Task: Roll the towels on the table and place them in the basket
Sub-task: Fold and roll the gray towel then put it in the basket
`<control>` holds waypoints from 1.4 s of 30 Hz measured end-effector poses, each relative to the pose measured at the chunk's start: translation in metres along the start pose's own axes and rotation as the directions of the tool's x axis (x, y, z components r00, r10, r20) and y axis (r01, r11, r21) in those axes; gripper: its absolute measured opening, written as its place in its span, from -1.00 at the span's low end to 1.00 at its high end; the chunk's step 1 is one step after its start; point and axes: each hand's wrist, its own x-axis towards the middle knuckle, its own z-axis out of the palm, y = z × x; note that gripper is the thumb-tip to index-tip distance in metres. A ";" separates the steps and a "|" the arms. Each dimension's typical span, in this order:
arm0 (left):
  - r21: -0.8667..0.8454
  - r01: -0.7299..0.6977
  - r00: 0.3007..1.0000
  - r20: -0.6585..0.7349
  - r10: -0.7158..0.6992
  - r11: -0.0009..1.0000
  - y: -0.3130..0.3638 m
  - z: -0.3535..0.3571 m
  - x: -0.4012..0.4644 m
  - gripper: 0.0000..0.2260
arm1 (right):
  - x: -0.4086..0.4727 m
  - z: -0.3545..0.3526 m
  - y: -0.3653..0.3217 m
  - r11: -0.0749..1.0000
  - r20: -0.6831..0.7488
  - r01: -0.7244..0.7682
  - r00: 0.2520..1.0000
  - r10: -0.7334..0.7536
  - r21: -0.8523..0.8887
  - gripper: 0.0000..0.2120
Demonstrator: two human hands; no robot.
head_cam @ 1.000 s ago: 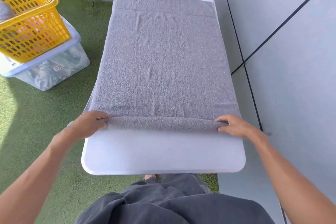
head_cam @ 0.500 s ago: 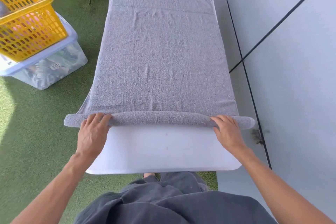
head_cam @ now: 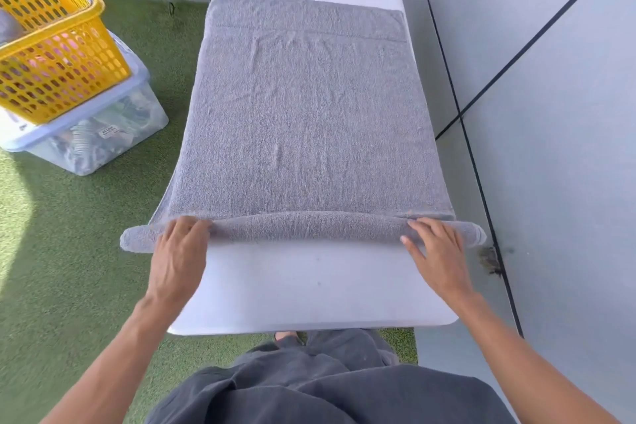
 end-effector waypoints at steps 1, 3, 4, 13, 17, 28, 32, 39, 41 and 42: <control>0.002 -0.010 1.000 -0.006 0.010 1.000 0.003 0.004 -0.010 -0.78 | -0.008 0.002 0.002 0.999 0.024 0.032 0.999 -0.032 -0.028 -0.58; 0.010 -0.021 0.999 0.047 0.021 1.000 0.000 0.012 -0.022 -0.59 | -0.014 0.005 0.009 0.998 0.056 0.059 0.997 -0.056 -0.038 -0.51; 0.022 -0.034 0.996 0.083 0.032 0.999 -0.004 0.014 -0.024 -0.52 | -0.013 0.005 0.011 0.998 0.061 0.057 0.997 -0.055 -0.027 -0.51; -0.054 0.115 0.871 0.486 -0.075 0.992 -0.028 -0.011 0.021 -0.65 | 0.031 -0.034 0.027 0.994 0.516 -0.058 0.856 0.000 0.097 -0.69; -0.263 0.244 0.890 0.443 -0.108 0.934 -0.025 -0.020 0.030 -0.63 | 0.045 -0.039 0.031 0.907 0.532 -0.266 0.845 0.056 0.328 -0.75; 0.042 0.017 0.993 0.113 -0.022 0.999 -0.004 0.006 -0.016 -0.53 | -0.008 0.008 0.018 0.993 0.086 0.102 0.992 -0.096 -0.059 -0.45; 0.025 0.034 0.977 0.208 -0.038 0.999 -0.015 -0.002 0.005 -0.64 | 0.020 -0.009 0.030 0.991 0.256 0.074 0.961 -0.101 0.112 -0.55; -0.068 0.254 0.834 0.520 -0.183 0.965 -0.029 -0.029 0.053 -0.69 | 0.060 -0.049 0.036 0.917 0.621 -0.219 0.783 -0.038 0.332 -0.64; -0.105 0.256 0.887 0.421 -0.190 0.961 -0.029 -0.029 0.054 -0.69 | 0.054 -0.037 0.033 0.914 0.404 -0.191 0.914 0.032 0.359 -0.66; -0.096 0.190 0.941 0.301 -0.153 0.977 -0.027 -0.029 0.047 -0.69 | 0.047 -0.031 0.029 0.935 0.262 -0.127 0.964 0.039 0.331 -0.68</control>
